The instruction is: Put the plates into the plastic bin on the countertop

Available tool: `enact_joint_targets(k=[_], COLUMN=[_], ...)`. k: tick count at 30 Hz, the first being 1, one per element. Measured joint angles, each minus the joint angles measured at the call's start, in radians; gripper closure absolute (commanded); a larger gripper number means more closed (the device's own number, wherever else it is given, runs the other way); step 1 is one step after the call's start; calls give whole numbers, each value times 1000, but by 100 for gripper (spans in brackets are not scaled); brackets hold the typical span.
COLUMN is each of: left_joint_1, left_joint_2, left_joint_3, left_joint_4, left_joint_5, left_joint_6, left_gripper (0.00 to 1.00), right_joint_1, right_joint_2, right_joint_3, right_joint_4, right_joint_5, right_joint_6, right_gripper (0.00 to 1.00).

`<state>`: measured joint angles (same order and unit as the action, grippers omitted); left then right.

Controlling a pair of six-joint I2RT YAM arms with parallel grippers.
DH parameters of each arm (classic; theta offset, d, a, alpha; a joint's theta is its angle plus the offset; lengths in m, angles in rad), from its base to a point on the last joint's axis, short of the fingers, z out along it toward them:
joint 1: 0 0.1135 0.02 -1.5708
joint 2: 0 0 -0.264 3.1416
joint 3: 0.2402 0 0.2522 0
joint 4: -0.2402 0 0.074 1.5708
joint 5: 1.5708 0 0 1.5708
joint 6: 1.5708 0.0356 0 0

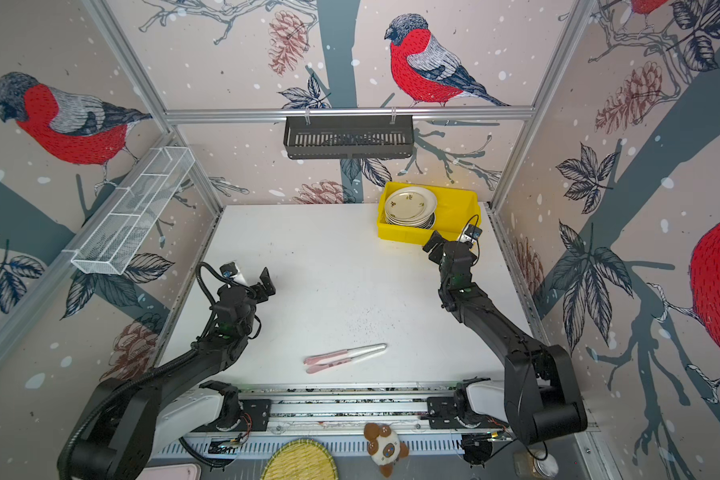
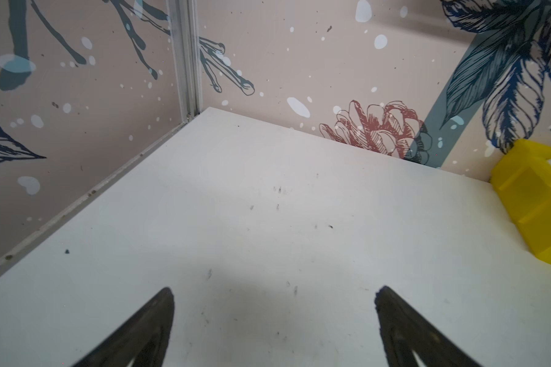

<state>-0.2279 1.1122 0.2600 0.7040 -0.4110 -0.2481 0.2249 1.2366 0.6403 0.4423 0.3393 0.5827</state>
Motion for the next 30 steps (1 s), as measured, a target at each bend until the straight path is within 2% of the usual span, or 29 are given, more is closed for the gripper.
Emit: enact_joint_targets(k=[4,7,9,14,21,30], left_joint_1=[21,51,59,112,167,198], left_joint_2=[97,160,193,250,357,431], left_joint_3=[12,71,86,-22,26,-5], left_joint_4=[149,103,158,298,369,455], left_joint_5=[-23,-22,-18,1,128,254], left_joint_6=[94,129,164,222,222,230], left_gripper=[3,3,3,3,3,3], right_joint_1=[12,10,6,-101,-163,-169], right_joint_2=[-65,-105,-127,-139,-143,-153], right_joint_3=[-71,-117,-138,-170,-224,-244], right_joint_4=[76,90,90,67,72,115], right_joint_5=[43,95,127,158,160,166], right_joint_6=[-15,-40,-60,-29,11,37], right_gripper=[0,0,0,0,0,0])
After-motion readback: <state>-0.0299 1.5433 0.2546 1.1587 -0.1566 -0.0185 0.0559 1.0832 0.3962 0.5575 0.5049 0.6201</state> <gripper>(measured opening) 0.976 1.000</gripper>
